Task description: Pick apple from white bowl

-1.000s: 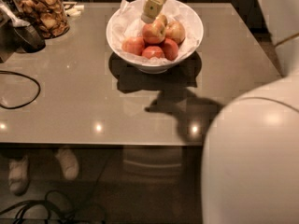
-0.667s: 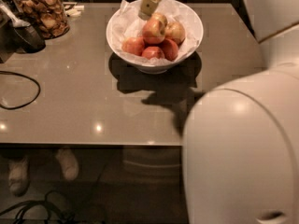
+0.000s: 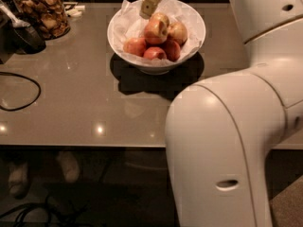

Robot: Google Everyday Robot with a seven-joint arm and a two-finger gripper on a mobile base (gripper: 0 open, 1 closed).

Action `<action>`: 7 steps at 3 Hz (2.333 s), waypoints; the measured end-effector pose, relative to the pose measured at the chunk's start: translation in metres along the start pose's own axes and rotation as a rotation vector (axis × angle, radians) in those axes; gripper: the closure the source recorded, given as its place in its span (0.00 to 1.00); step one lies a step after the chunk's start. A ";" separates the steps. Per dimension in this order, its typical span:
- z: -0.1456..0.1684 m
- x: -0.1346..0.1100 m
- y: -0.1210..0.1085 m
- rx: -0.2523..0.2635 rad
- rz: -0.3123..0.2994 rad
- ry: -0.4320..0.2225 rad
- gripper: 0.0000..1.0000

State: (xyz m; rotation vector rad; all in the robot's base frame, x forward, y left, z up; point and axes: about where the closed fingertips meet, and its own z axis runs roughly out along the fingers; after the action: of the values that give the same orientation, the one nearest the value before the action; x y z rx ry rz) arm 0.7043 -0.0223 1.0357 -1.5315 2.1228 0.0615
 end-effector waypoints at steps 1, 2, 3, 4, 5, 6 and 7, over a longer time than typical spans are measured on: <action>0.013 0.006 -0.007 -0.003 0.023 0.014 0.24; 0.027 0.015 -0.010 -0.018 0.045 0.031 0.25; 0.042 0.023 -0.012 -0.037 0.061 0.049 0.24; 0.054 0.029 -0.013 -0.054 0.073 0.063 0.25; 0.066 0.033 -0.012 -0.071 0.080 0.074 0.24; 0.079 0.035 -0.010 -0.091 0.080 0.090 0.24; 0.090 0.040 -0.008 -0.113 0.088 0.102 0.23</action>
Offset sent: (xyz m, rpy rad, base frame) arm 0.0060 -0.0381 -0.0331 -0.0862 0.2093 -0.0443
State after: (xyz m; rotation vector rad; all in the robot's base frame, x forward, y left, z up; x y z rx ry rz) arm 0.7367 -0.0303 0.9426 -1.5335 2.3026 0.1393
